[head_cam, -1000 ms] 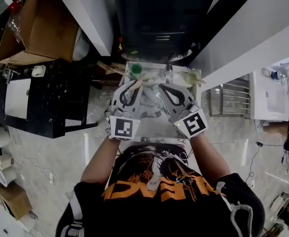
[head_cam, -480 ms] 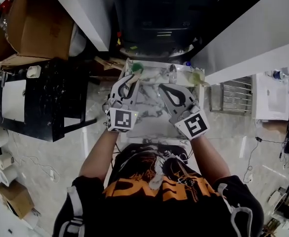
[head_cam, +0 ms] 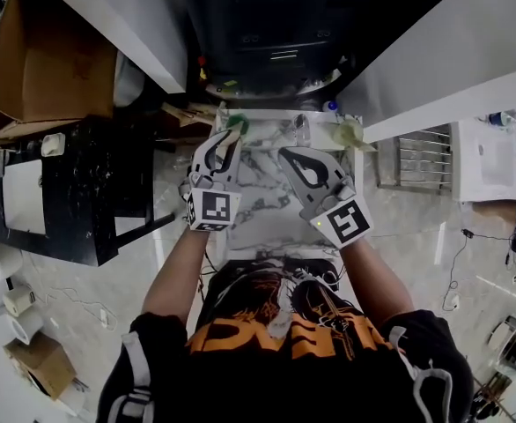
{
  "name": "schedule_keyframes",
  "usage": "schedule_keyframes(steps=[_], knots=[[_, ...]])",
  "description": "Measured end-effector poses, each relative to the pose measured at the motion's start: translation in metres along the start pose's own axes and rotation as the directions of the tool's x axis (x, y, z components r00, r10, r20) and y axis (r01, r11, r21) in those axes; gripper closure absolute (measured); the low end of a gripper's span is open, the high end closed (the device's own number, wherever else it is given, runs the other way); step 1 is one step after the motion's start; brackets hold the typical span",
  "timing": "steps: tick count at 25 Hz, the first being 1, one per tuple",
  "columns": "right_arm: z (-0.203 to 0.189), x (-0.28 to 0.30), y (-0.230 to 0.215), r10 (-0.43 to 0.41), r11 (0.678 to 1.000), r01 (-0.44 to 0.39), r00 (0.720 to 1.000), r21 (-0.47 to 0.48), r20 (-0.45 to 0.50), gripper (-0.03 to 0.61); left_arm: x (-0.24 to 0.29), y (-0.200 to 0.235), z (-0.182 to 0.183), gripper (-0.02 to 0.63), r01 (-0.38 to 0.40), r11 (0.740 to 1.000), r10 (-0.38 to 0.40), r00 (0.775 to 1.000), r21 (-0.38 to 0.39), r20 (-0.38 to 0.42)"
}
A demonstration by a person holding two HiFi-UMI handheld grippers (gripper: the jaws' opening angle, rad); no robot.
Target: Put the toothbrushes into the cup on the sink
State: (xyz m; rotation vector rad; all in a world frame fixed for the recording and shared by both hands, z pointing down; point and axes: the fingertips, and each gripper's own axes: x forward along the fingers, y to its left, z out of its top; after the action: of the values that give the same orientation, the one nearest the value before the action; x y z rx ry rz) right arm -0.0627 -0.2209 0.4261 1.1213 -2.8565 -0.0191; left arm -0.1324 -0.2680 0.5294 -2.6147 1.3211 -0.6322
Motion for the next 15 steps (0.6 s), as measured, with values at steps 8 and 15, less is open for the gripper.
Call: schedule_keyframes(steps=[8, 15], knots=[[-0.003, -0.007, -0.005, -0.008, 1.0, 0.008, 1.0, 0.001, -0.008, 0.565, 0.001, -0.006, -0.001, 0.422, 0.006, 1.0, -0.006, 1.0, -0.012, 0.001], [0.003, -0.01, -0.001, 0.003, 1.0, -0.003, 1.0, -0.002, 0.006, 0.565, -0.008, -0.012, 0.011, 0.449, 0.008, 1.0, -0.007, 1.0, -0.009, 0.029]])
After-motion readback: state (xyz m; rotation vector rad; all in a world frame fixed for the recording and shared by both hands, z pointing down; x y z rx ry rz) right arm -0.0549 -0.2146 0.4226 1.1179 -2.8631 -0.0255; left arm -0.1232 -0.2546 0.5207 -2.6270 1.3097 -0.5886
